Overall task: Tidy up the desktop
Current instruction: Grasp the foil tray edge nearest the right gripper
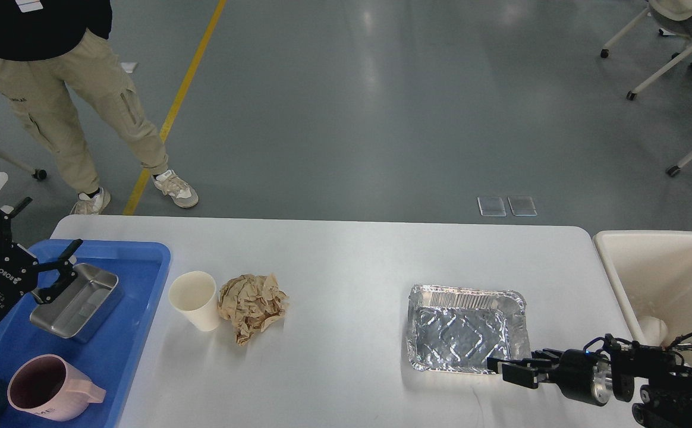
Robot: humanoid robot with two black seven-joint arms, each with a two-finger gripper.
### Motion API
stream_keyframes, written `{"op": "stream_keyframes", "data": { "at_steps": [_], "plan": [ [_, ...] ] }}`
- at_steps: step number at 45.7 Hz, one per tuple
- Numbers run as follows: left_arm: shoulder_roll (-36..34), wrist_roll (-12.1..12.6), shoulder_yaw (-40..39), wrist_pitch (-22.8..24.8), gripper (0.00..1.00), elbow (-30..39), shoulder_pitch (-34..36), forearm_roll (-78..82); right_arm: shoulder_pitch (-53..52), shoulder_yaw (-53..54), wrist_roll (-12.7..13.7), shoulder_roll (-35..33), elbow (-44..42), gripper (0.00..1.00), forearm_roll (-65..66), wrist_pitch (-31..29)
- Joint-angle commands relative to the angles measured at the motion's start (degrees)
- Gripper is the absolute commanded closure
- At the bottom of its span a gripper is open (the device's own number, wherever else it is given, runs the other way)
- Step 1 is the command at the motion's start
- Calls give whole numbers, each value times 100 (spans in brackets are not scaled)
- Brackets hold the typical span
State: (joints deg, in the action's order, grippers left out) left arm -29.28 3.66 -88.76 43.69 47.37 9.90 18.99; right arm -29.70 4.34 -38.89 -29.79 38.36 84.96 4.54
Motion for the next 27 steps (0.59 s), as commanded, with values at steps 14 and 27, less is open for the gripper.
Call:
{"op": "stream_keyframes", "data": {
  "at_steps": [14,27],
  "plan": [
    [36,-5,-19,8,3,1,-6,0,-36,-108,-40,-18,-22,100,11,12],
    [45,-5,-27,8,3,1,-6,0,-158,-311,-154,-45,-110,100,11,30]
  ]
}}
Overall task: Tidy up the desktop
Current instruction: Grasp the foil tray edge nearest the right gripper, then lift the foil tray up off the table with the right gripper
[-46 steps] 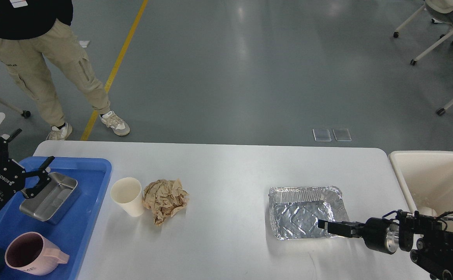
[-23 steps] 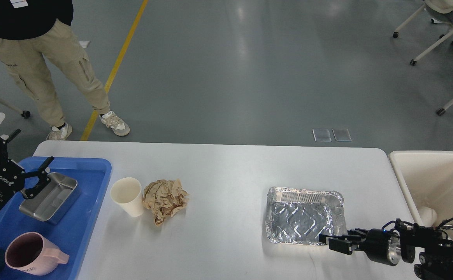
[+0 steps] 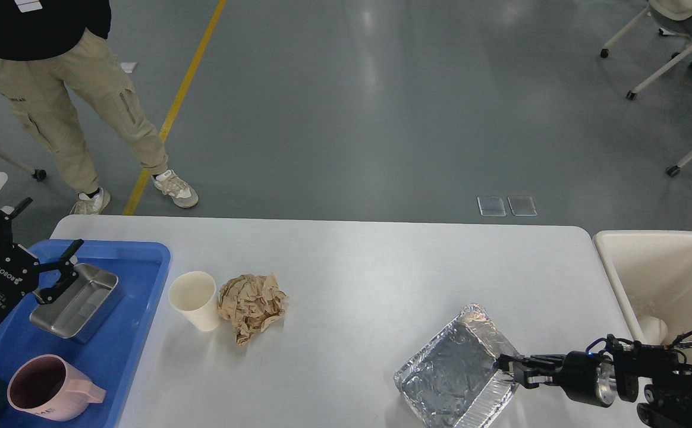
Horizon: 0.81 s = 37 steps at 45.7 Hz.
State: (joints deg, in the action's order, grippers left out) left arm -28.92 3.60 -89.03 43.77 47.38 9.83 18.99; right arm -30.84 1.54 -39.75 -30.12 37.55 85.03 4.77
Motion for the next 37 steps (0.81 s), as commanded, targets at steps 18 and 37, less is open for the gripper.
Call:
{"op": "stream_keyframes", "data": {
  "at_steps": [18,37],
  "plan": [
    [26,0,0,0,3,0,2,0,-229,-409,-112,-486,-37,100,-21,-81],
    [44,0,8,-9,3,-9,10,8,-888,-409,389,-1215,86,100,-1181,-2120]
  ]
}}
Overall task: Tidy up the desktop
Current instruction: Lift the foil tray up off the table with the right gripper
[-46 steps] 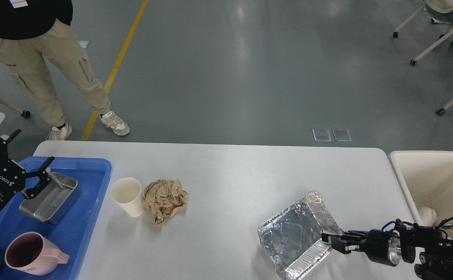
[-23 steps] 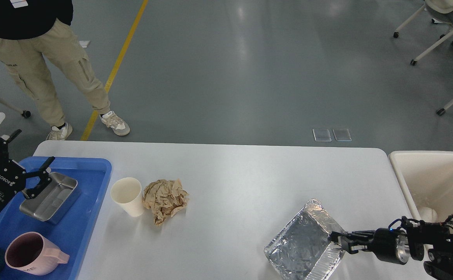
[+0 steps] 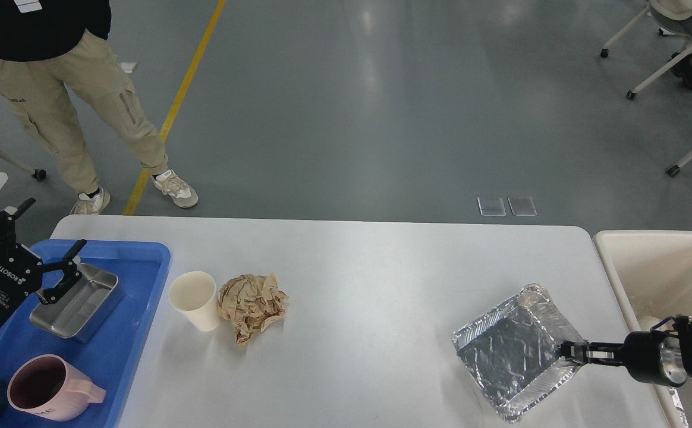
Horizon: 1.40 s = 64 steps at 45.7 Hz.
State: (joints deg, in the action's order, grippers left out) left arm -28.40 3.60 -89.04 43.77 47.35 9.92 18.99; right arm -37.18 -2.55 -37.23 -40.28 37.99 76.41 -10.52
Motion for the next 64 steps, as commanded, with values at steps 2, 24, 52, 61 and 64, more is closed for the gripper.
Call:
{"op": "stream_keyframes", "data": {
  "at_steps": [2,24,52,61,64],
  "plan": [
    [-8,9,9,-9,3,-7,1,8,-342,1,242,-287,94,100,-381,-776],
    [-8,9,35,-27,3,2,28,17,-1810,53,2166,-1307,1817,100,-1418,-2068],
    [-359,44,203,-141,3,-33,-69,377,-2637,18,3293,90,2274,100,-2570,-2060],
    [-755,70,202,-150,3,-33,-139,342,-2672,9,3293,178,2239,100,-2570,-2051],
    [-834,70,194,-193,3,-42,-122,377,-2698,18,3293,266,2230,100,-2570,-2042]
  ]
}}
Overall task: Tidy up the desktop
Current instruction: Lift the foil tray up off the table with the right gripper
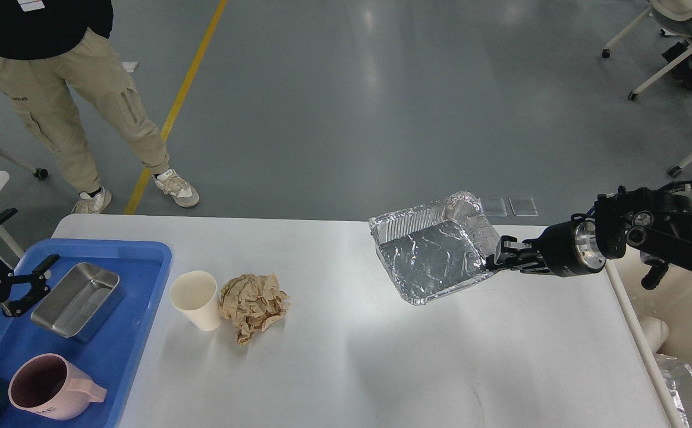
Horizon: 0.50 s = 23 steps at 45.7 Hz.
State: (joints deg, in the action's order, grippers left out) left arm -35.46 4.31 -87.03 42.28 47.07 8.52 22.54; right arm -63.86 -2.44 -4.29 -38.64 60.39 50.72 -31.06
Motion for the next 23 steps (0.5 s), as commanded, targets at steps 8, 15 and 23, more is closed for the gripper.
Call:
{"op": "stream_keyframes", "data": {
  "at_steps": [8,15,23],
  "plan": [
    [-268,8,2,-220,3,-4,53,22,-56,7,-2,190,-62,100,-1,30],
    [-558,26,81,-361,3,-4,-17,49,-100,16,-10,234,-71,100,-1,39],
    [-1032,43,344,-326,3,110,-245,329,-118,33,-10,330,-97,100,-1,57]
  ]
}}
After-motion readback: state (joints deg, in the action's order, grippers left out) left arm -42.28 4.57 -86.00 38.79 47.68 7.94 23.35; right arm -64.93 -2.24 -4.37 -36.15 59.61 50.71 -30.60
